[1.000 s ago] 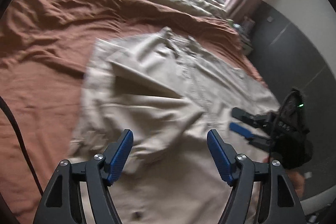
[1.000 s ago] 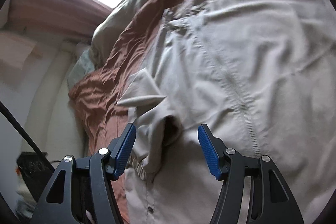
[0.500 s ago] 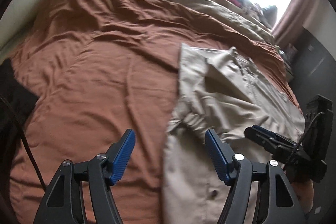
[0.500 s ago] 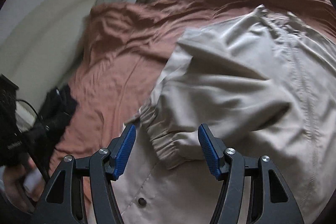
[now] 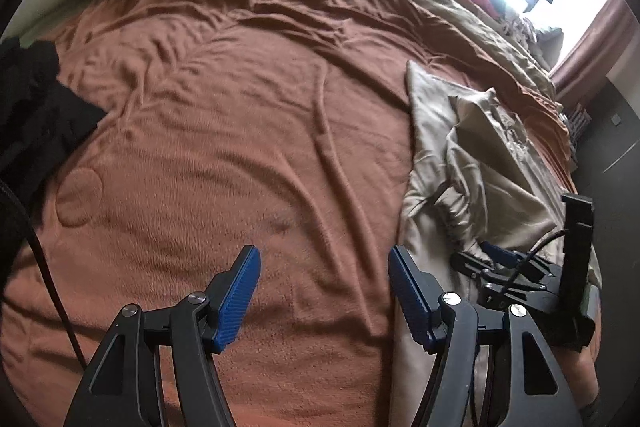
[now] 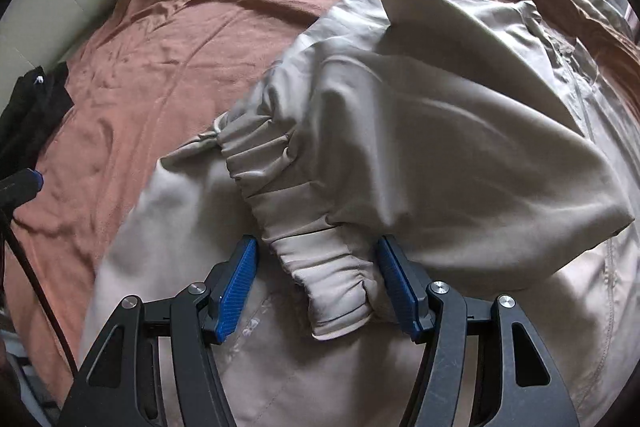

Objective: Fold large clothes

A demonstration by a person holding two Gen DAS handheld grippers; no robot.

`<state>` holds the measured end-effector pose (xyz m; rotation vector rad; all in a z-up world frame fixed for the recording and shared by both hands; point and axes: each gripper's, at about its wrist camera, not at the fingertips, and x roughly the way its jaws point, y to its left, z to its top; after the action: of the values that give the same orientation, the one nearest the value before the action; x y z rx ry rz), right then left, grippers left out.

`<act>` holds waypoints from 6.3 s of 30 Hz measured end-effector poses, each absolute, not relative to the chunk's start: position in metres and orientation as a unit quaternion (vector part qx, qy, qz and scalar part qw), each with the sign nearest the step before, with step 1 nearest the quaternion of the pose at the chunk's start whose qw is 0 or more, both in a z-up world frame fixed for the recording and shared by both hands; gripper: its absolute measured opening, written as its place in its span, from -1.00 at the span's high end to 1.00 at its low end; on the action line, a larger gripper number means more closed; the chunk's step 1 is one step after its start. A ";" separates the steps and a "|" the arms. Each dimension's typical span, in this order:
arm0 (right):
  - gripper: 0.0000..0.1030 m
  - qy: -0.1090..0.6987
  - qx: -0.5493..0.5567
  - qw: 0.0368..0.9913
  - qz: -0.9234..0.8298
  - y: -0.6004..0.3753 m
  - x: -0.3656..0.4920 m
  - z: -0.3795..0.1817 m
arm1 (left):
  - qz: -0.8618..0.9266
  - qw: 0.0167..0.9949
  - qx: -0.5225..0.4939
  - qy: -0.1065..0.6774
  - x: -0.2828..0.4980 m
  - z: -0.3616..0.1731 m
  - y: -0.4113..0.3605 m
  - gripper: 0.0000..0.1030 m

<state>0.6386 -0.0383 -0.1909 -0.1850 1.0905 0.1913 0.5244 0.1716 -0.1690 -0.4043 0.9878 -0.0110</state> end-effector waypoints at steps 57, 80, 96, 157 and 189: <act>-0.39 0.411 0.383 0.823 -0.079 -0.433 0.536 -0.129 | -0.012 0.839 -0.055 0.541 0.632 -0.207 0.043 -0.21; -0.01 0.372 0.404 0.834 -0.056 -0.464 0.534 -0.128 | 0.004 0.855 -0.072 0.514 0.625 -0.179 0.038 -0.09; -0.28 0.271 0.400 0.862 -0.152 -0.566 0.442 -0.124 | -0.074 0.870 -0.047 0.485 0.614 -0.133 -0.061 -0.11; 0.99 0.233 0.337 0.911 -0.051 -0.490 0.442 -0.116 | -0.124 0.865 -0.168 0.456 0.611 -0.155 -0.153 -0.11; -0.71 0.242 0.443 0.858 -0.090 -0.510 0.367 -0.138 | -0.139 0.847 -0.253 0.447 0.605 -0.156 -0.121 -0.11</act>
<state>0.3670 -0.5104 -0.1378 0.9314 0.5080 -0.1889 0.6051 -0.1208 -0.1557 -0.5346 0.9425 -0.2931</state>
